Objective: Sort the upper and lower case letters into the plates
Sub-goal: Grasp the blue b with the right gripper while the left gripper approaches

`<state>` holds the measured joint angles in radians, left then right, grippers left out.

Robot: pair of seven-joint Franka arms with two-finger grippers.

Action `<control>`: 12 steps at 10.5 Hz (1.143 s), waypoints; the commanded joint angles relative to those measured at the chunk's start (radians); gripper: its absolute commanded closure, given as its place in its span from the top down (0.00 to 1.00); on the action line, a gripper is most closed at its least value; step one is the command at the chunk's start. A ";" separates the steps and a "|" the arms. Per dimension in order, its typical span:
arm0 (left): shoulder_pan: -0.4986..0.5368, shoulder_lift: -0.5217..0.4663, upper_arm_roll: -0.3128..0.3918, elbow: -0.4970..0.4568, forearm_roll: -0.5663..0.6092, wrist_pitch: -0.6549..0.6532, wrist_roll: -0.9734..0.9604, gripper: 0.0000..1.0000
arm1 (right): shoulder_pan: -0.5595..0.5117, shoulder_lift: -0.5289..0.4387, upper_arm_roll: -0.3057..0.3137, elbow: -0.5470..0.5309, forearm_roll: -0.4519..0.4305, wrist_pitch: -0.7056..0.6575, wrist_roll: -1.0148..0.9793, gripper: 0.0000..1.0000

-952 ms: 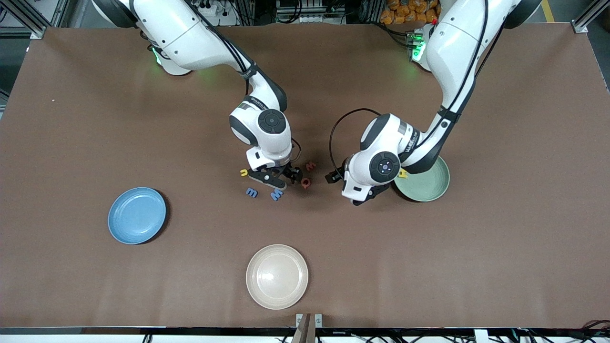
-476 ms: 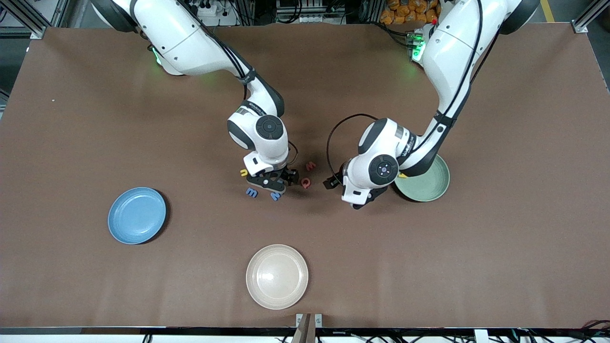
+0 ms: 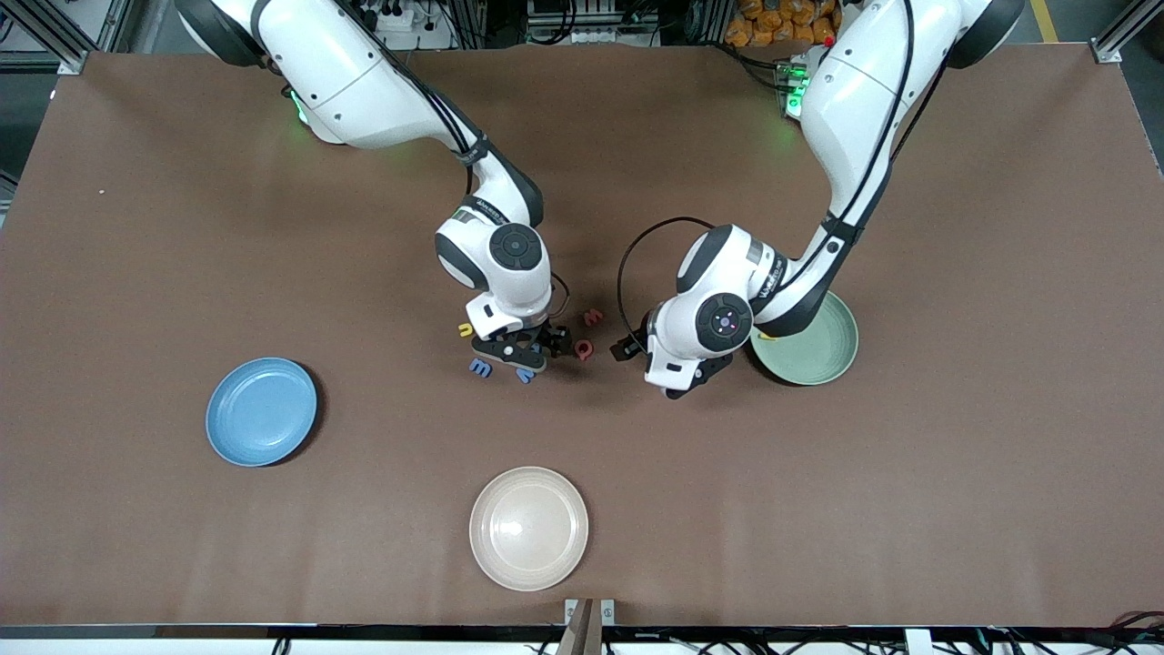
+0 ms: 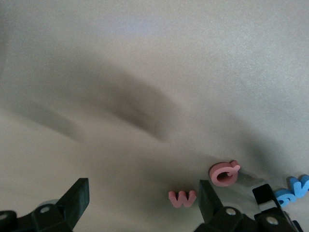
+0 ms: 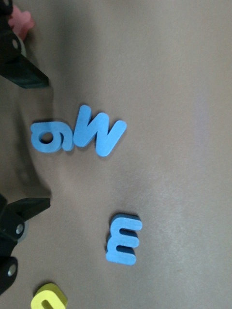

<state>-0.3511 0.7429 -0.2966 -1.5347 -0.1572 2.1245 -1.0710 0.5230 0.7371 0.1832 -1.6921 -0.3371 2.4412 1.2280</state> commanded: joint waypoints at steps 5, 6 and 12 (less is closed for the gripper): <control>-0.025 0.021 0.014 0.027 -0.021 0.003 -0.018 1.00 | -0.011 0.021 0.012 0.025 -0.046 -0.001 0.013 0.01; -0.032 0.021 0.014 0.027 -0.021 0.014 -0.018 1.00 | -0.012 0.019 0.012 0.025 -0.056 -0.001 0.019 0.00; -0.055 0.035 0.014 0.034 -0.022 0.057 -0.017 1.00 | -0.041 -0.011 0.010 0.025 -0.069 -0.013 0.021 0.00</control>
<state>-0.3753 0.7635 -0.2956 -1.5240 -0.1572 2.1596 -1.0711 0.5172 0.7412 0.1849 -1.6735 -0.3797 2.4431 1.2321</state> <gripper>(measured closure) 0.000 0.727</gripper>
